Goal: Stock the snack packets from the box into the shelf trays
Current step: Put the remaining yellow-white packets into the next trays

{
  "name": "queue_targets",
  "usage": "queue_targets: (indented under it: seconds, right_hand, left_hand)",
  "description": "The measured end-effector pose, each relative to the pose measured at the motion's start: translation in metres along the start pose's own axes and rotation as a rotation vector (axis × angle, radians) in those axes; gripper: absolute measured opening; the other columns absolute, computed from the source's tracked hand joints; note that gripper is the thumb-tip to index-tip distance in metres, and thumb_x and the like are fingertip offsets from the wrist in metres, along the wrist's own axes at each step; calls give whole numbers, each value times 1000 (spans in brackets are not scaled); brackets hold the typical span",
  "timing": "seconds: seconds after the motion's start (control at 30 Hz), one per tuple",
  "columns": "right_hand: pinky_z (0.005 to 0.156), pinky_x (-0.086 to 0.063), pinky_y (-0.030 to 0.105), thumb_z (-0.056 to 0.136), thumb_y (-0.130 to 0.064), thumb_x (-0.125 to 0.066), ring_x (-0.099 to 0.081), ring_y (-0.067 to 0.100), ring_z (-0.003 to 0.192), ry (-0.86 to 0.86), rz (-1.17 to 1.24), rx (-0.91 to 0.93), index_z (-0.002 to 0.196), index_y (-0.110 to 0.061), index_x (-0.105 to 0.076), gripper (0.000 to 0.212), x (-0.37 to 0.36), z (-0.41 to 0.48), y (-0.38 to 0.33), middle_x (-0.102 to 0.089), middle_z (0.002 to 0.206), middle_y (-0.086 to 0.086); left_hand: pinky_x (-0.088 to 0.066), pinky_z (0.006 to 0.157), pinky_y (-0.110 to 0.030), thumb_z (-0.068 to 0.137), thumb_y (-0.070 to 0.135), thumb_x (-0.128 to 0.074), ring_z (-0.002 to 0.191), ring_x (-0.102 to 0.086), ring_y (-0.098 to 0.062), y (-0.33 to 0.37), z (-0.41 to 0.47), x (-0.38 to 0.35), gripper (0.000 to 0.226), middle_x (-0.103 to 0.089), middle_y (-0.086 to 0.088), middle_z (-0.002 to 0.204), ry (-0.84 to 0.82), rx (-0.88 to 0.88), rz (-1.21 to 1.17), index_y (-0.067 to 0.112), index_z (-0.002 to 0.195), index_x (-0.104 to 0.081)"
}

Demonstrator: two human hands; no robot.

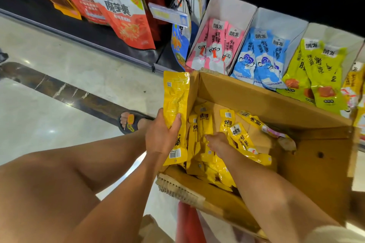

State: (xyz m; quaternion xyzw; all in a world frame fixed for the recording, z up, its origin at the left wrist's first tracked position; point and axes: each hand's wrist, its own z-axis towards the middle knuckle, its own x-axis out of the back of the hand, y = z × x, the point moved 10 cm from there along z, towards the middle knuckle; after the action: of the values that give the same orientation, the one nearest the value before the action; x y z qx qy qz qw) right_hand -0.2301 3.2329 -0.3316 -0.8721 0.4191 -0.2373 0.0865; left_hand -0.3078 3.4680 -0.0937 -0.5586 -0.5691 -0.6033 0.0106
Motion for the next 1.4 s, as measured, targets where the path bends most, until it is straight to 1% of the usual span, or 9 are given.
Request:
queue_targets:
  seconds: [0.13, 0.3, 0.5, 0.6, 0.77, 1.0, 1.17, 1.27, 1.4]
  right_hand:
    - [94, -55, 46, 86, -43, -75, -67, 35, 108, 2, -105, 52, 132, -7, -55, 62, 13, 2, 1, -70, 115, 15]
    - [97, -54, 44, 83, -44, -76, -68, 30, 102, -56, -103, 95, 130, -14, -55, 59, 32, -18, -2, -70, 104, 8]
    - [61, -45, 31, 94, -26, -68, -53, 16, 59, -97, -95, 206, 94, -20, -52, 17, 75, -94, -30, -52, 69, 2]
    - [46, -32, 25, 96, -19, -66, -42, 10, 46, -125, -133, 289, 81, -20, -48, 24, 103, -137, -58, -44, 58, 0]
    - [53, -45, 24, 97, -24, -66, -55, 12, 65, -117, -147, 454, 100, -15, -58, 12, 169, -206, -107, -59, 79, 4]
    - [44, -36, 17, 100, -20, -61, -53, 1, 46, -75, -51, 681, 109, -15, -61, 10, 265, -299, -150, -63, 72, 0]
    - [64, -58, 32, 99, -8, -59, -66, 22, 75, -103, 297, 650, 149, -7, -32, 57, 304, -317, -153, -57, 97, 1]
    - [92, -55, 48, 98, -16, -63, -66, 23, 82, -112, 314, 676, 128, -25, -43, 37, 313, -304, -154, -62, 98, 1]
    - [76, -55, 39, 99, -38, -60, -62, 17, 66, -7, 245, 672, 120, -18, -46, 32, 322, -282, -161, -63, 98, -3]
  left_hand:
    - [-46, 75, -35, 100, 55, -52, 82, -52, -13, 2, -1, 2, 37, -69, 5, 96, 12, -29, 23, 22, 118, -57]
    - [-45, 73, -32, 101, 54, -52, 91, -68, -24, 6, -4, 5, 35, -73, 4, 98, 10, -51, 52, 24, 117, -59]
    - [-42, 74, -34, 101, 56, -51, 105, -66, -32, 26, -21, 18, 39, -73, -1, 111, 2, -48, 81, 27, 123, -63]
    - [-52, 79, -38, 99, 61, -50, 102, -68, -31, 52, -28, 23, 40, -74, 0, 109, 14, -136, -36, 29, 120, -63]
    - [-58, 79, -44, 93, 71, -47, 93, -70, -22, 117, -42, 31, 48, -74, 9, 103, 10, -281, -116, 36, 121, -64]
    - [-42, 95, -28, 102, 43, -59, 114, -58, -7, 227, -57, 28, 27, -60, 24, 118, -153, -419, -318, 33, 128, -55]
    - [-32, 116, -43, 102, 50, -56, 137, -48, -17, 278, -50, 14, 51, -50, 24, 129, -263, -451, -302, 34, 150, -45]
    - [-40, 111, -39, 103, 43, -58, 130, -54, -17, 293, -48, -5, 45, -57, 18, 133, -375, -405, -366, 32, 146, -49]
    - [-54, 99, -59, 83, 63, -67, 113, -71, -28, 291, -29, -39, 53, -73, 6, 125, -498, -317, -477, 44, 132, -60]
